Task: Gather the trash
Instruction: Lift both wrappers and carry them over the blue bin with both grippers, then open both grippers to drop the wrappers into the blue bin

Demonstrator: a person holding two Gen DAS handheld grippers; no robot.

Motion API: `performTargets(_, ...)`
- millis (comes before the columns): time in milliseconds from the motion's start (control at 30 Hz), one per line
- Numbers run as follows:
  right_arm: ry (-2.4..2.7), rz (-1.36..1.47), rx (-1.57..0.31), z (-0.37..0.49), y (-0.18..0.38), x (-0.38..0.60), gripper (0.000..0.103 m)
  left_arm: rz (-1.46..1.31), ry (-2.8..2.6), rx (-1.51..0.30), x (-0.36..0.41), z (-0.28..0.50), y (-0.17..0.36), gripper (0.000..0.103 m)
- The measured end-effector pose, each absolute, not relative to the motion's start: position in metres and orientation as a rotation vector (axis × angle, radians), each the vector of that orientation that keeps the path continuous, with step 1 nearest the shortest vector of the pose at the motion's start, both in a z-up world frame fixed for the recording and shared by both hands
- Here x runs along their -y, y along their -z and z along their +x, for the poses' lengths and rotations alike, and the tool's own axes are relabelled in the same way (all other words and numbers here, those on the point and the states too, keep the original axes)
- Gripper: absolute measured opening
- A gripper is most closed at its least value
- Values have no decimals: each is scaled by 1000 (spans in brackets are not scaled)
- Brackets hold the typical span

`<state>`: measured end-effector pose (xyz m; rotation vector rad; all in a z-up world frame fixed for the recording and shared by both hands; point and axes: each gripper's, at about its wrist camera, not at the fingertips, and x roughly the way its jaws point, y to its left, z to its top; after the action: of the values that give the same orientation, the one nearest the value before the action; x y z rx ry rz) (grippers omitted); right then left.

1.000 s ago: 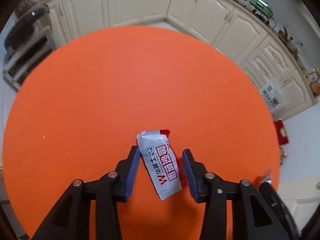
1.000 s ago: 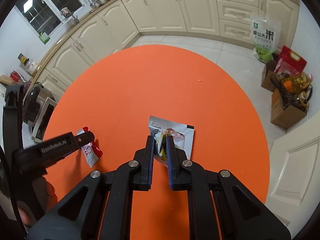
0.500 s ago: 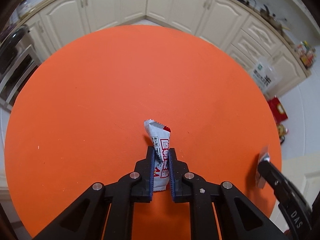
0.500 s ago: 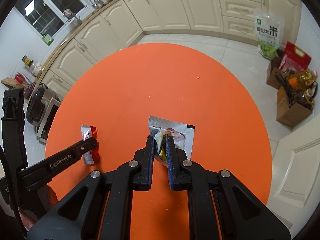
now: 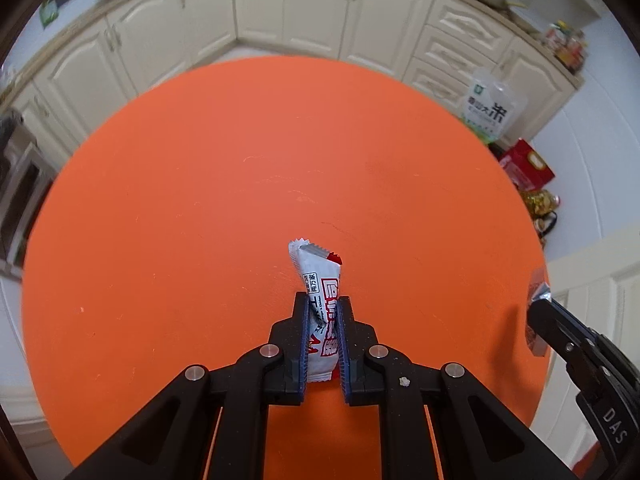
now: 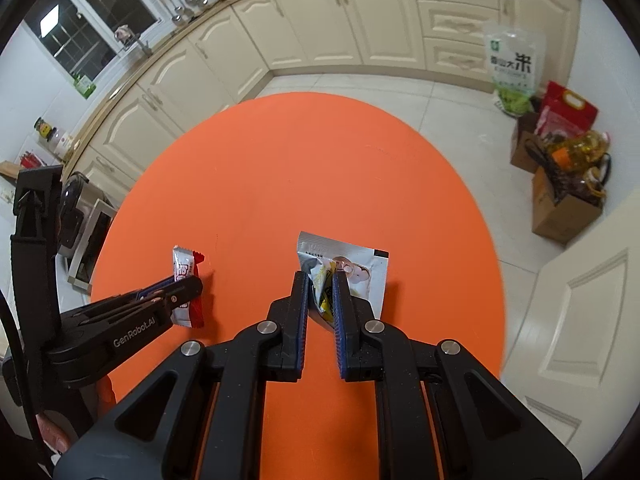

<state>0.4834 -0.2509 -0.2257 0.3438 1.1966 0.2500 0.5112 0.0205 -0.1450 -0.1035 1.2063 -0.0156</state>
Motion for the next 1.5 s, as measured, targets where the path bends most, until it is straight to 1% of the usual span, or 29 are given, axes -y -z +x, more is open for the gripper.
performTargets(300, -110, 367, -1146, 412, 193, 290, 12, 38, 172, -1084, 32, 453, 115, 8)
performTargets(533, 53, 414, -1106, 333, 173, 331, 12, 101, 346, -1059, 71, 387, 115, 9)
performTargets(767, 216, 488, -1066, 257, 173, 377, 12, 170, 471, -1060, 85, 331, 114, 9)
performTargets(867, 284, 543, -1048, 227, 178, 397, 12, 217, 508, -1065, 103, 304, 115, 9)
performTargets(967, 321, 591, -1043, 204, 186, 413, 12, 260, 541, -1078, 122, 289, 127, 9)
performTargets(1167, 359, 631, -1072, 175, 206, 428, 12, 336, 574, -1174, 170, 297, 163, 9)
performTargets(1267, 374, 638, -1089, 172, 213, 433, 12, 388, 568, -1210, 194, 314, 181, 10)
performTargets(1300, 377, 640, -1097, 172, 216, 435, 12, 407, 568, -1220, 204, 318, 185, 13)
performTargets(1400, 376, 643, -1122, 173, 223, 440, 12, 457, 579, -1261, 227, 327, 197, 17)
performTargets(1500, 370, 652, -1144, 177, 233, 445, 12, 488, 577, -1279, 241, 333, 202, 18)
